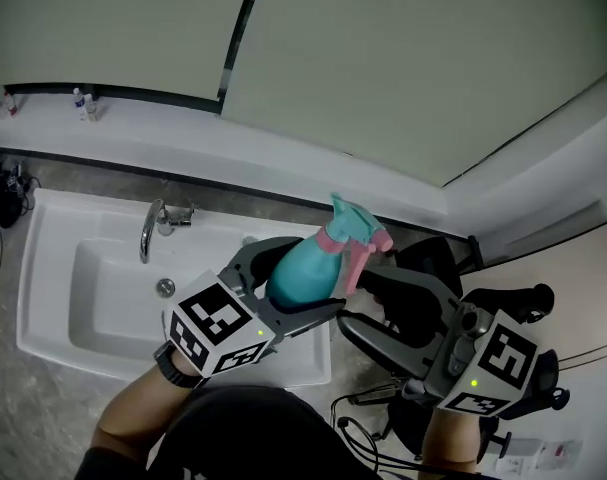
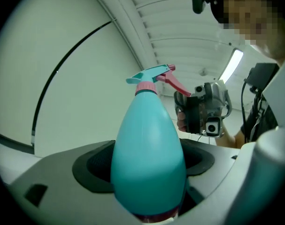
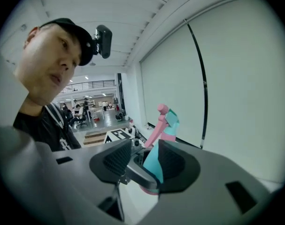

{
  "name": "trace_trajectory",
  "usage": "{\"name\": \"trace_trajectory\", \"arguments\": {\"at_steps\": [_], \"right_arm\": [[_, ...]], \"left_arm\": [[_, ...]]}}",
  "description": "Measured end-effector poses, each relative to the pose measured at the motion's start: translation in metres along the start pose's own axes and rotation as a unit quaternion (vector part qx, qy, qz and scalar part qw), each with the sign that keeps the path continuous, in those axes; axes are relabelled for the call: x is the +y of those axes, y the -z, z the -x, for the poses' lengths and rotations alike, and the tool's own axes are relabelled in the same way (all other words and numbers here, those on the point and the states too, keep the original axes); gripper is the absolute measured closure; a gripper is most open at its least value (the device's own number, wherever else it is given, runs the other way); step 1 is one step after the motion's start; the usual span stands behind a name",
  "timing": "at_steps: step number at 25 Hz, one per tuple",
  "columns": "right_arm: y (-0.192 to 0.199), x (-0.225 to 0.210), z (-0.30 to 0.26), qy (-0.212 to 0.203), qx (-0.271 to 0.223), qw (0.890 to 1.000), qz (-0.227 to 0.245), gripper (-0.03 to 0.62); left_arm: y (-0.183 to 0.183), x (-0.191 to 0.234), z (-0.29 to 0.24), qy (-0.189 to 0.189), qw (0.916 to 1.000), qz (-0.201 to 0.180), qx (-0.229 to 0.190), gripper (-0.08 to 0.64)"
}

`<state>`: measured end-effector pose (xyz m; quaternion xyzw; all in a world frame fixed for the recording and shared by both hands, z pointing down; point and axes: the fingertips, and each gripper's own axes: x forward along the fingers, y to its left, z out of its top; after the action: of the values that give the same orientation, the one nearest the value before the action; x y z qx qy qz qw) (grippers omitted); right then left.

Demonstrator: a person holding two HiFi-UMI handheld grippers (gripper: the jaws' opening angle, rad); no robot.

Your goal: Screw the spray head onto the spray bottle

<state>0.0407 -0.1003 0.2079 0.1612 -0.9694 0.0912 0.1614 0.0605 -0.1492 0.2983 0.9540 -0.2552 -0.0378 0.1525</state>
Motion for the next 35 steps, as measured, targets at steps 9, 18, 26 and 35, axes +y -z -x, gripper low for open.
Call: {"name": "trace_trajectory", "arguments": {"at_steps": [9,18,26,35], "right_arm": [[-0.006,0.008,0.012,-0.249,-0.13,0.954,-0.101,0.42],[-0.022,0.046,0.01,-0.382,-0.138,0.913,-0.046,0.42],[-0.016,0.032,0.002,-0.308,-0.127,0.938,-0.093,0.443],[0.007,-0.019,-0.021,-0.039,-0.107,0.988,-0.108,0.446]], "left_arm": [[-0.014,-0.099,0.045,0.316,0.94,0.121,-0.041,0.156],[-0.016,-0.132,0.047,0.4,0.908,0.126,-0.012,0.156],[-0.001,-0.112,0.038,0.317,0.9459,0.067,0.022,0.156],[0.022,-0.033,0.019,0.007,0.9889,-0.102,0.108,0.156]]}}
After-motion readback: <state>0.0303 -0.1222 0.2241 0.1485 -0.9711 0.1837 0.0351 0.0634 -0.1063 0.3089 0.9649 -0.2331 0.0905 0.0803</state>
